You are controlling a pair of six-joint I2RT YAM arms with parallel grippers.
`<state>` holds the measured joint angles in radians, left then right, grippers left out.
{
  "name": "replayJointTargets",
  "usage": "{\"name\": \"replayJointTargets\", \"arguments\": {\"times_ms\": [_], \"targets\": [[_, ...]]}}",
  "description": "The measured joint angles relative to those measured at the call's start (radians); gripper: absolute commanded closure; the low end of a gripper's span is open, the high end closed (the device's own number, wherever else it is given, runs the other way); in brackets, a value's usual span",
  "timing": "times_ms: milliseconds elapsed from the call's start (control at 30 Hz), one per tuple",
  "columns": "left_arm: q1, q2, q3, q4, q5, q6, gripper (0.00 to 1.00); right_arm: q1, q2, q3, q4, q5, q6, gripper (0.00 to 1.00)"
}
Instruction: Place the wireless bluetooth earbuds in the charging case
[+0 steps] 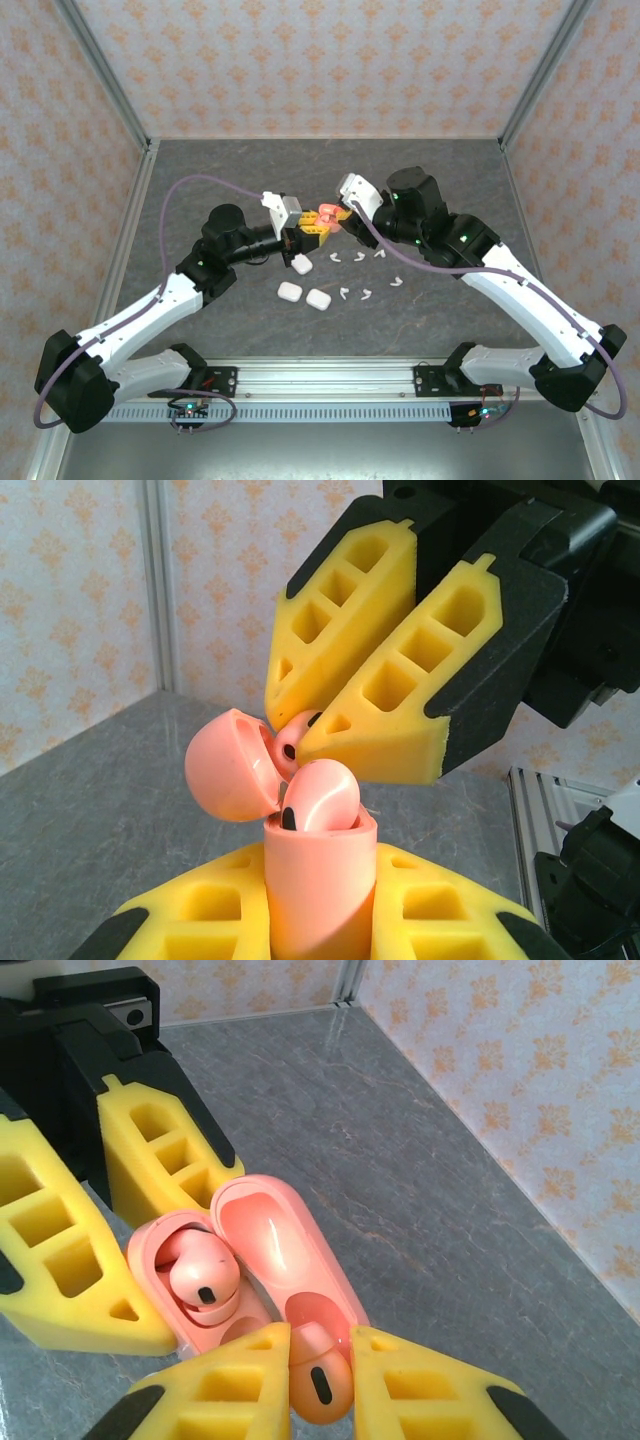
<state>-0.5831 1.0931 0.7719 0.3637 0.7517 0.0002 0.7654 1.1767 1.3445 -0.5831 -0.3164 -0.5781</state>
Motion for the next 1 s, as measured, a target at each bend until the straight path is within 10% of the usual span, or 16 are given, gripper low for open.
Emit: {"name": "replayJointTargets", "arguments": {"times_ms": [1000], "targets": [[0.000,-0.020,-0.003,0.032,-0.001,-0.004,1.00,-0.026,0.000,0.058,-0.031,-0.148,0.087,0.60]]}}
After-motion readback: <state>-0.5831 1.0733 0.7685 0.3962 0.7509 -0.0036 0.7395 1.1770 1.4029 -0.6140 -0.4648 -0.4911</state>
